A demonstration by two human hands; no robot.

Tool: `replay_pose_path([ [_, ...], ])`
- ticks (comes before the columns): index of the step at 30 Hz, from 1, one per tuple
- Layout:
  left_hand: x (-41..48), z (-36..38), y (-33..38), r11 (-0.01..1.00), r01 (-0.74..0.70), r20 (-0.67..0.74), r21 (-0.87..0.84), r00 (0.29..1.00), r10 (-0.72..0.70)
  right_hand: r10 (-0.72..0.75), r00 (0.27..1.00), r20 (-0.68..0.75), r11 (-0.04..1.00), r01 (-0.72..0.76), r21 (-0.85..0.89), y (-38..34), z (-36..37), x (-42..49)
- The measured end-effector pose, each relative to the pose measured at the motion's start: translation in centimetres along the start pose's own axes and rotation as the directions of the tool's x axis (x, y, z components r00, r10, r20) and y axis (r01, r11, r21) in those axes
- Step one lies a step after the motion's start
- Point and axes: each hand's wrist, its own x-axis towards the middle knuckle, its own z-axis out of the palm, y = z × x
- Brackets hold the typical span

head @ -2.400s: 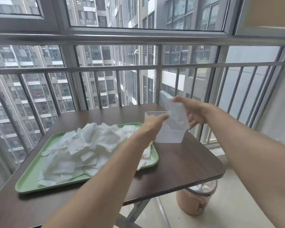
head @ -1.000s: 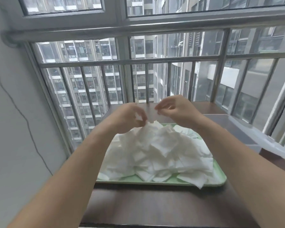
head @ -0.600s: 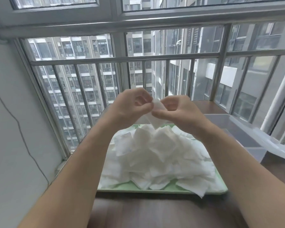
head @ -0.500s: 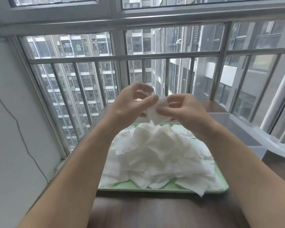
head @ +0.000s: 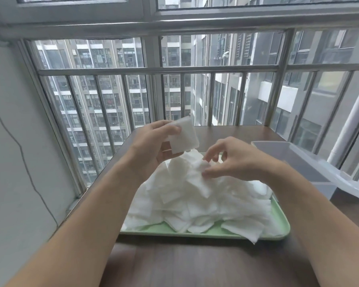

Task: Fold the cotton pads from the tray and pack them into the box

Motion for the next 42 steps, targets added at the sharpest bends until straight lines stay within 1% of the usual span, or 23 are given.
replay_pose_path([
  [1,0.0,0.1,0.0,1.000,0.007,-0.006,0.006,1.000,-0.007,-0.020,1.000,-0.011,1.000,0.020,0.018,-0.1,0.1,0.0],
  [2,-0.1,0.3,0.0,1.000,0.014,-0.009,0.014,1.000,-0.014,-0.036,0.999,-0.036,0.997,0.038,0.071,-0.2,0.0,0.0],
  [5,-0.1,0.5,-0.1,1.000,0.008,0.010,0.029,1.000,-0.008,0.002,0.990,-0.143,0.941,0.046,0.334,0.0,-0.5,0.1],
  [6,-0.2,0.6,-0.2,0.999,0.001,0.014,0.047,1.000,-0.002,0.022,0.985,-0.172,0.903,0.054,0.426,0.2,-0.7,0.2],
  [8,-0.1,0.6,-0.5,0.993,-0.023,0.001,0.119,1.000,0.023,0.060,0.976,-0.210,0.795,0.080,0.602,0.4,-1.0,0.3],
  [10,-0.2,0.7,-0.8,0.976,-0.059,-0.011,0.212,0.998,0.062,0.070,0.978,-0.198,0.676,0.099,0.730,0.4,-1.2,0.2],
  [12,-0.3,1.0,-1.1,0.953,-0.103,-0.001,0.286,0.994,0.108,0.031,0.984,-0.177,0.588,0.126,0.799,0.2,-1.4,0.0],
  [14,-0.3,1.3,-1.4,0.921,-0.161,-0.001,0.355,0.985,0.172,-0.005,0.981,-0.194,0.538,0.166,0.827,0.1,-1.7,-0.2],
  [15,-0.2,1.5,-1.6,0.907,-0.185,-0.002,0.379,0.980,0.201,-0.013,0.979,-0.205,0.529,0.180,0.829,0.1,-1.8,-0.3],
  [17,-0.2,1.8,-1.7,0.898,-0.207,0.003,0.389,0.975,0.223,-0.049,0.978,-0.205,0.537,0.199,0.820,0.1,-2.1,-0.4],
  [20,-0.4,2.1,-1.7,0.893,-0.219,0.026,0.393,0.974,0.227,-0.096,0.978,-0.186,0.580,0.207,0.788,-0.1,-1.9,-0.6],
  [24,-0.7,2.3,-1.7,0.889,-0.251,0.093,0.384,0.968,0.233,-0.074,0.964,-0.254,0.703,0.231,0.673,-0.2,-1.3,-0.4],
  [26,-0.8,2.3,-1.6,0.891,-0.272,0.128,0.364,0.962,0.242,-0.059,0.961,-0.269,0.740,0.223,0.634,-0.1,-1.2,-0.3],
  [29,-1.0,2.4,-1.5,0.890,-0.286,0.148,0.354,0.957,0.249,-0.042,0.957,-0.286,0.762,0.216,0.610,-0.2,-1.0,-0.3],
  [32,-1.0,2.5,-1.4,0.892,-0.268,0.157,0.365,0.962,0.224,-0.015,0.952,-0.305,0.772,0.205,0.601,-0.1,-0.9,-0.2],
  [35,-1.2,2.6,-1.2,0.922,-0.242,0.171,0.301,0.965,0.198,0.012,0.951,-0.310,0.779,0.186,0.599,-0.1,-0.7,-0.1],
  [37,-1.3,2.6,-1.1,0.902,-0.275,0.187,0.332,0.957,0.222,0.027,0.943,-0.332,0.801,0.179,0.571,0.0,-0.5,0.0],
  [39,-1.2,2.4,-1.2,0.879,-0.302,0.165,0.369,0.952,0.257,0.041,0.938,-0.344,0.852,0.147,0.503,0.1,-0.7,0.1],
  [40,-1.0,2.3,-1.2,0.877,-0.300,0.136,0.375,0.954,0.268,0.037,0.944,-0.328,0.886,0.121,0.448,0.3,-1.0,0.1],
  [42,-0.8,2.0,-1.2,0.881,-0.274,0.061,0.386,0.960,0.272,0.005,0.970,-0.244,0.949,0.073,0.308,0.7,-1.6,0.0],
])
